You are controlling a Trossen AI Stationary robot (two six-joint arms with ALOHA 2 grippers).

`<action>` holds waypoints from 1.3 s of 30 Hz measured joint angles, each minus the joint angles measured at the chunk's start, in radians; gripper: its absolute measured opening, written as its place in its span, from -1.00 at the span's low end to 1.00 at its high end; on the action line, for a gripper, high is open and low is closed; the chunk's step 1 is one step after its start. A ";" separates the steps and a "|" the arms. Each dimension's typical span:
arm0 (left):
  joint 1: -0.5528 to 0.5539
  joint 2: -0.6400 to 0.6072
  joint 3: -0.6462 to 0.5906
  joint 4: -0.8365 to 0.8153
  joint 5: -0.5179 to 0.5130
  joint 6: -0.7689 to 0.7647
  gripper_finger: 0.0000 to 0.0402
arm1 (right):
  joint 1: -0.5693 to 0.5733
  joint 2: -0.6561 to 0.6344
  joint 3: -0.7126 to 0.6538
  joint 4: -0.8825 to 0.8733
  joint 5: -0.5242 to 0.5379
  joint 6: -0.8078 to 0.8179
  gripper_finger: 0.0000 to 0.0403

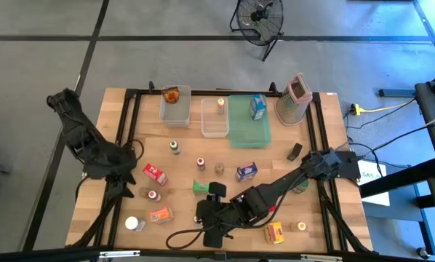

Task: Pick & Place Kitchen Items
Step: Put the brown seasoning bottle into the gray bin

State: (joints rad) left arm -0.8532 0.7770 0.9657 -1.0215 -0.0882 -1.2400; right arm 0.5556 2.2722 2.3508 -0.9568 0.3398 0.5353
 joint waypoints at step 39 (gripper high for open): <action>-0.173 0.563 0.000 -0.237 -0.121 0.335 0.49 | 0.036 0.035 0.000 0.051 0.000 0.033 -0.03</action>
State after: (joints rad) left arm -1.0265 1.3397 0.9657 -1.2584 -0.2091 -0.9046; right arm 0.5920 2.3070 2.3508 -0.9054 0.3397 0.5686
